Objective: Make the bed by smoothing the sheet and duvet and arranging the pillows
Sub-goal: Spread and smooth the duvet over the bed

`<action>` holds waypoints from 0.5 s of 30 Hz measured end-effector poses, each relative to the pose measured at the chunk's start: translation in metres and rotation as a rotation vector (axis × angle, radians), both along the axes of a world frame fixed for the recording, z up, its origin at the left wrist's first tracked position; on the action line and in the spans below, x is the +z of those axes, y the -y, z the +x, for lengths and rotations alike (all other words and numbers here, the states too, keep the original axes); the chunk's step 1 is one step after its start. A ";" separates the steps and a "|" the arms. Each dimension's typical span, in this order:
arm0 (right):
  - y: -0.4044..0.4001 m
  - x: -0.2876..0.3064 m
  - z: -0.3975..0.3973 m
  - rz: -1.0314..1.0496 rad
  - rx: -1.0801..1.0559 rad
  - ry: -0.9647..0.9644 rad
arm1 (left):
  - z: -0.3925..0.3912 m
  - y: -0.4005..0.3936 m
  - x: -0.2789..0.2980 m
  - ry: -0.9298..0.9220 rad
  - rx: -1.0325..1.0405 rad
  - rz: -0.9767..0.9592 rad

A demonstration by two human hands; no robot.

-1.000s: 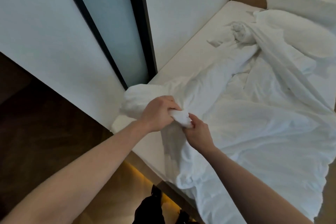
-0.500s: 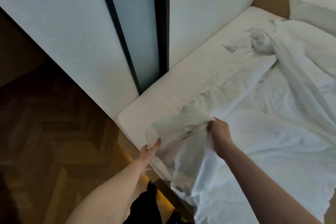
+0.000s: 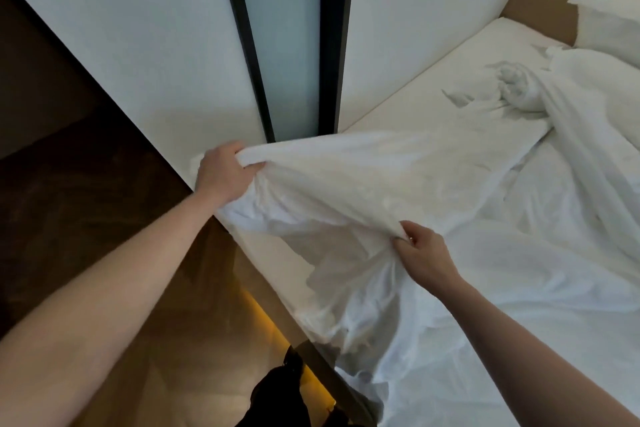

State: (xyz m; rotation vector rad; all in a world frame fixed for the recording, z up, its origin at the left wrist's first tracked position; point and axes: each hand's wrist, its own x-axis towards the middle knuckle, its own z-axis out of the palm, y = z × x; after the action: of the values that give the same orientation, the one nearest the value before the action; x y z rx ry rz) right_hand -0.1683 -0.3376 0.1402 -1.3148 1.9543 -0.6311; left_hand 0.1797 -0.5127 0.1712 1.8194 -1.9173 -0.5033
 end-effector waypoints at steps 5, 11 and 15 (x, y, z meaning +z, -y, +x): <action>-0.002 -0.049 0.039 0.179 0.132 -0.023 | 0.018 0.059 -0.004 0.235 0.062 -0.093; -0.030 -0.080 0.066 0.359 0.197 -0.047 | 0.032 0.020 -0.093 0.217 -0.048 0.389; -0.053 -0.094 0.072 0.421 0.139 -0.025 | 0.042 -0.054 -0.148 0.069 0.005 0.731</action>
State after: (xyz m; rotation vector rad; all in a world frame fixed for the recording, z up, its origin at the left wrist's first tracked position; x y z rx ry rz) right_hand -0.0960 -0.2850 0.0463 -1.1792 1.8655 -0.1237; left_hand 0.2216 -0.4583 0.0232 2.2808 -1.9112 -1.2836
